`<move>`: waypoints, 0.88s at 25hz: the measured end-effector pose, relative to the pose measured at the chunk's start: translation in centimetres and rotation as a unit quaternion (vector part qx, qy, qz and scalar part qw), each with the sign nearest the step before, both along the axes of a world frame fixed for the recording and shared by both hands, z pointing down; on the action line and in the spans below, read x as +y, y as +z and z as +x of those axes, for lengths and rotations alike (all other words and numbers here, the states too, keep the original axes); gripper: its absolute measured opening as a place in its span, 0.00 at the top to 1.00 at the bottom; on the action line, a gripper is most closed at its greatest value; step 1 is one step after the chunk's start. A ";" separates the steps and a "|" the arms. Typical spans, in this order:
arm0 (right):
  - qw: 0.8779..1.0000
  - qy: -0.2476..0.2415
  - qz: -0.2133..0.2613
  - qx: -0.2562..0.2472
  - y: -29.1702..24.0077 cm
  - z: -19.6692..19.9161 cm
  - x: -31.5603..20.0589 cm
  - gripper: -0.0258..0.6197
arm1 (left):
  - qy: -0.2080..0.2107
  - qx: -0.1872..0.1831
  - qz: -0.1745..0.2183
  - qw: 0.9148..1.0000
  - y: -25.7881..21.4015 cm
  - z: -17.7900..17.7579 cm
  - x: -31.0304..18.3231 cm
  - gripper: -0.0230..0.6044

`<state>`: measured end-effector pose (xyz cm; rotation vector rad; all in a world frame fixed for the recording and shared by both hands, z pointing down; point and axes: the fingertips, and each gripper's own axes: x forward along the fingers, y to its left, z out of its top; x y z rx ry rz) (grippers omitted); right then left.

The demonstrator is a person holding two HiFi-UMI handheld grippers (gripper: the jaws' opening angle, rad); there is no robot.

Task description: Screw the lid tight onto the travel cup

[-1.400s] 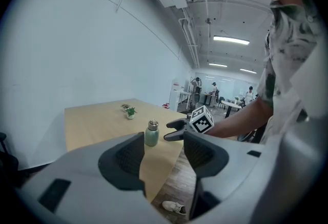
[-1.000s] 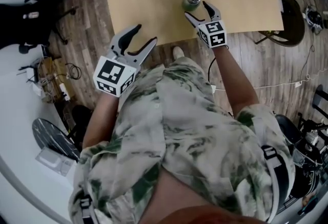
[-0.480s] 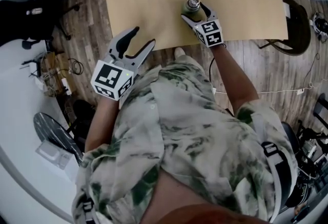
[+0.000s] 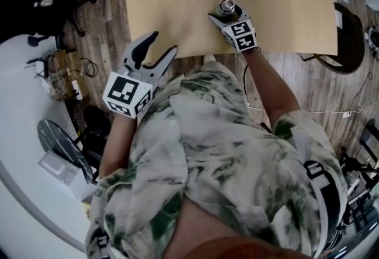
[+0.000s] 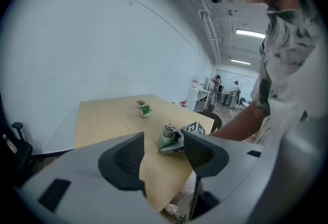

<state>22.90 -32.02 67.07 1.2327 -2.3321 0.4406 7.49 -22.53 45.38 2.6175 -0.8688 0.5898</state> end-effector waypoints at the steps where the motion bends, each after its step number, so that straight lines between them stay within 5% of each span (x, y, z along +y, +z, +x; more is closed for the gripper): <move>1: 1.000 -0.002 -0.001 0.001 0.2 -0.1 -0.2 0.34 | -0.003 -0.001 0.000 1.000 0.0 -0.1 -0.1 0.56; 22: 0.999 -0.002 -0.012 0.031 0.7 -1.2 -0.6 0.34 | -0.026 -0.007 0.013 1.000 -0.4 -3.6 0.6 0.56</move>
